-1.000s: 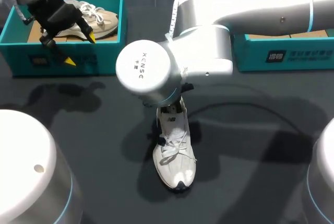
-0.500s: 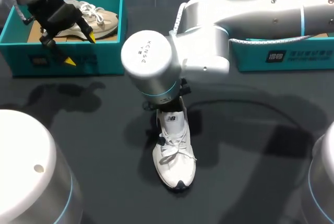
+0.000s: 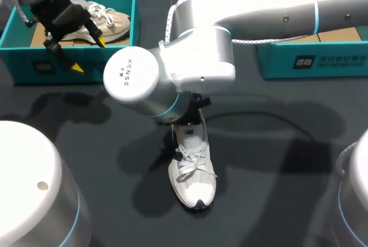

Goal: Take the shoe out of the shoebox, open the shoe tongue, remove and reinsert the insole, then place the shoe into the shoebox

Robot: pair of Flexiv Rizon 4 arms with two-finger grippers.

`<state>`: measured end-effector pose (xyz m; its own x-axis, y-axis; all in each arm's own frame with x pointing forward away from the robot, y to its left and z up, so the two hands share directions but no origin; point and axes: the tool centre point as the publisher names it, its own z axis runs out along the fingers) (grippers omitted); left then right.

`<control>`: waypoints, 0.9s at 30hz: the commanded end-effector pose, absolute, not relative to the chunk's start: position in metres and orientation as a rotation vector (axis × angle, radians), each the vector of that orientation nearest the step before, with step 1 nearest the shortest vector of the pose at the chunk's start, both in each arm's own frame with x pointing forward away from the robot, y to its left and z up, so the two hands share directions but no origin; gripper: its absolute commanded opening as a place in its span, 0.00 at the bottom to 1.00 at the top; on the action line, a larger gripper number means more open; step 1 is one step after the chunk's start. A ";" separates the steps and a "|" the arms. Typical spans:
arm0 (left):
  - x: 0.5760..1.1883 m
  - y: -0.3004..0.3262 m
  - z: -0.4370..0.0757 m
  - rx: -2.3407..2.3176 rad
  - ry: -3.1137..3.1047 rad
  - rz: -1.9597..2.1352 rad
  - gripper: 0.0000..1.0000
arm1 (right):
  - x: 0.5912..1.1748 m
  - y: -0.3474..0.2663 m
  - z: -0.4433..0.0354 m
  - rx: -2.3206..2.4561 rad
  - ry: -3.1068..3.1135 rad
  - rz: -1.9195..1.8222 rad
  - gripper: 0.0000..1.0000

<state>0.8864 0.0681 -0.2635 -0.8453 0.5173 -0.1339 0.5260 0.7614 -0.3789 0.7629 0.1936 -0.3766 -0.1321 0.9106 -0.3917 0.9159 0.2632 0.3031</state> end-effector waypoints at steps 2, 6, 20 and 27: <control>0.886 0.068 -0.263 0.868 2.929 -0.636 1.00 | 0.772 0.189 -0.404 1.694 2.083 -0.054 0.00; 0.886 0.068 -0.263 0.868 2.929 -0.636 1.00 | 0.770 0.193 -0.410 1.716 2.147 -0.028 0.00; 0.886 0.068 -0.263 0.868 2.929 -0.636 1.00 | 0.776 0.212 -0.388 1.779 2.287 0.073 0.00; 0.886 0.068 -0.263 0.868 2.929 -0.636 1.00 | 0.774 0.211 -0.421 1.888 2.394 0.037 0.00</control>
